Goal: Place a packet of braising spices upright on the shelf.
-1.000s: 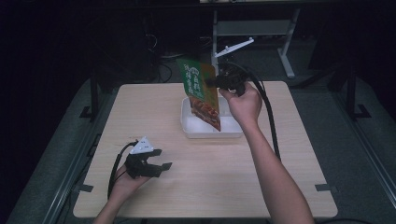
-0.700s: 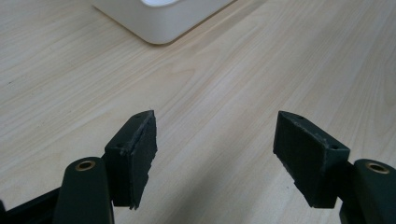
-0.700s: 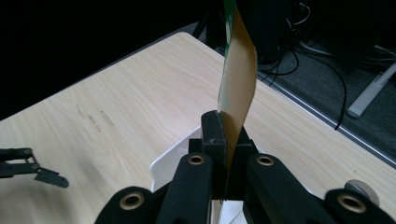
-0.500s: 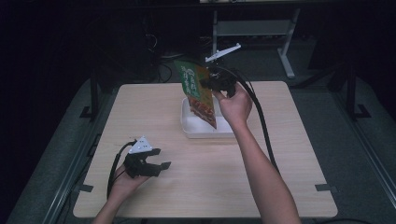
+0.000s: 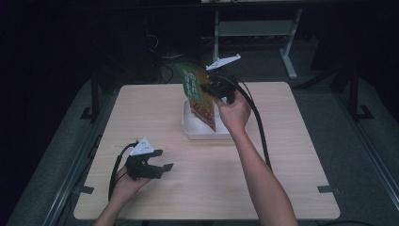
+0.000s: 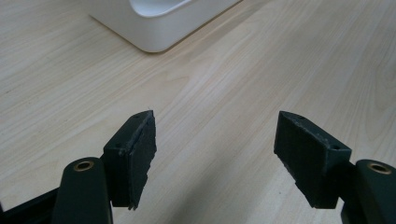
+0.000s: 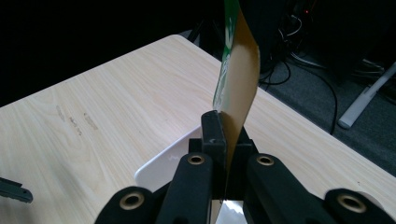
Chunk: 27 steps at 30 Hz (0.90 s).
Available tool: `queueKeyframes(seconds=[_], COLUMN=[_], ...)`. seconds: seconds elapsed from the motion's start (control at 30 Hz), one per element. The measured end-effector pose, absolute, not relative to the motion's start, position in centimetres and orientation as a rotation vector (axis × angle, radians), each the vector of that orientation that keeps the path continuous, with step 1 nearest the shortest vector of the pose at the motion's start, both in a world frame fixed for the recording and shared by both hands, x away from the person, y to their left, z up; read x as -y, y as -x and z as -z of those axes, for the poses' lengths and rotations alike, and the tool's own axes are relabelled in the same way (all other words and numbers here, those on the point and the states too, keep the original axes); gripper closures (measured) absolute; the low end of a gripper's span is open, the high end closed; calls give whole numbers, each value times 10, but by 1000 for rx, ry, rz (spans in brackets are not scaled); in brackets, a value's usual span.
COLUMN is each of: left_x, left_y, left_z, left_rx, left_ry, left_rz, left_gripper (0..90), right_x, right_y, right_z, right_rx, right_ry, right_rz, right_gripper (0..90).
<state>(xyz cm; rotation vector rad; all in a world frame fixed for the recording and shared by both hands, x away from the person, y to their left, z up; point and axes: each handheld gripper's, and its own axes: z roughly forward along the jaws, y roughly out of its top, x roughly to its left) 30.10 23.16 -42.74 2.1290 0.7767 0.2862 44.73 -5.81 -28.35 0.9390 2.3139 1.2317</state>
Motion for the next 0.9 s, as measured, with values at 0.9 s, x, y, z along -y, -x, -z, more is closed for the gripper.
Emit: queueKeyframes(seconds=[0.9], left_x=[-234], left_y=[-302], left_z=[429], left_rx=[-793], left_ry=[-2127], left_rz=[-280], left_gripper=[292], right_x=[61], right_y=[-450], right_z=[308], right_rx=[-2345], right_ry=[-981], right_rz=[-1232], right_gripper=[897])
